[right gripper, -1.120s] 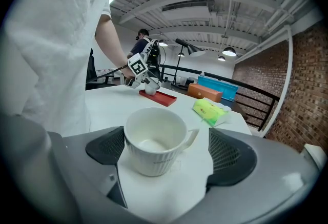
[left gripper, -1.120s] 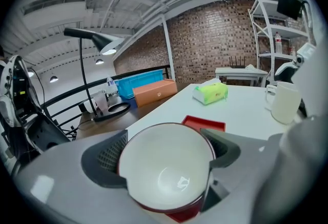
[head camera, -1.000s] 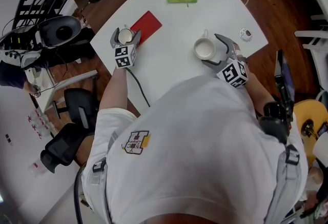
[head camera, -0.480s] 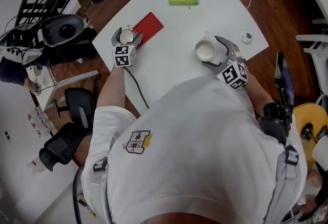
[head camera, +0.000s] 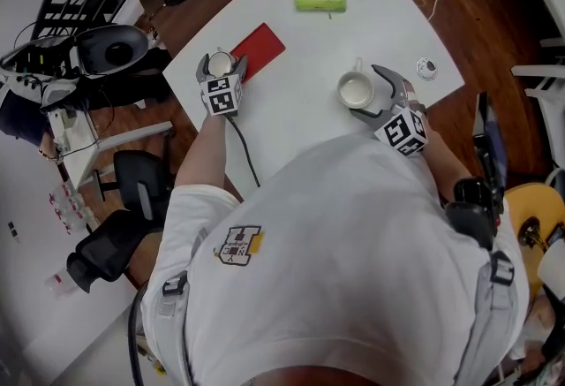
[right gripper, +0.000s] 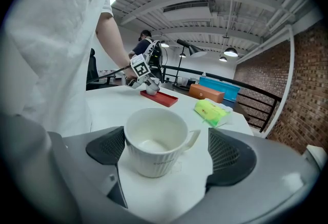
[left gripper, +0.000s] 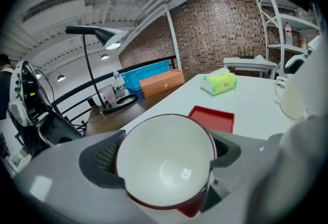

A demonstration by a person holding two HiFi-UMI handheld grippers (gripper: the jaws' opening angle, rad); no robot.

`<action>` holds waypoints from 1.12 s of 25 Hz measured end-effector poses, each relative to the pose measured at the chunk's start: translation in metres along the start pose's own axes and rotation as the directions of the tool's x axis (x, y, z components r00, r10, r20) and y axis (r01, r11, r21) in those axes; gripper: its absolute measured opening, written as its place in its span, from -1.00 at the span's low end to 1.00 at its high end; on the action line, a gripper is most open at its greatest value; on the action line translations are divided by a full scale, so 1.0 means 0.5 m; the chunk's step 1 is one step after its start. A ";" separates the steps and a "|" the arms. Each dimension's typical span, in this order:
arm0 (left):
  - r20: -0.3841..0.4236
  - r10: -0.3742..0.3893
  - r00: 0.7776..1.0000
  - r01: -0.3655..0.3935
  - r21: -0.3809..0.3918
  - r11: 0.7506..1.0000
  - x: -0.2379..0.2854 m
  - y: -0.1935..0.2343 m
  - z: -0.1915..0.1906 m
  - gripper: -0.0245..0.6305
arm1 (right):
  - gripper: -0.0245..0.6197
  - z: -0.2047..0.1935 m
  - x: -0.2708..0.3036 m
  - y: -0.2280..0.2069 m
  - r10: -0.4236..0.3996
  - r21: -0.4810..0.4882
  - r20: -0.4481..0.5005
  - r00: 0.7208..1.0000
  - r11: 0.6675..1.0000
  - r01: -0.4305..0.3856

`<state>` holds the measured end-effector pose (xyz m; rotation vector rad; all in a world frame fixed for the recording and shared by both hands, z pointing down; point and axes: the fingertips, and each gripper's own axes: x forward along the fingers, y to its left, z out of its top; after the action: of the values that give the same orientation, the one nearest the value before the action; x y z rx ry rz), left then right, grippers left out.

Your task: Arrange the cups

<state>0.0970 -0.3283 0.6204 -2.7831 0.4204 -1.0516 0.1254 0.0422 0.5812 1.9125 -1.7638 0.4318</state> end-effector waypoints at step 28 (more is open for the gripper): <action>0.132 0.093 0.987 -0.077 -0.121 0.990 -0.161 -0.009 0.017 0.56 | 0.60 0.019 -0.014 0.010 -0.001 -0.031 0.049 0.999 1.000 0.003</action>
<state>0.0458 -0.2993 0.5646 -2.8869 0.5940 -0.8370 0.1190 0.0425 0.5702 1.9183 -1.7894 0.3574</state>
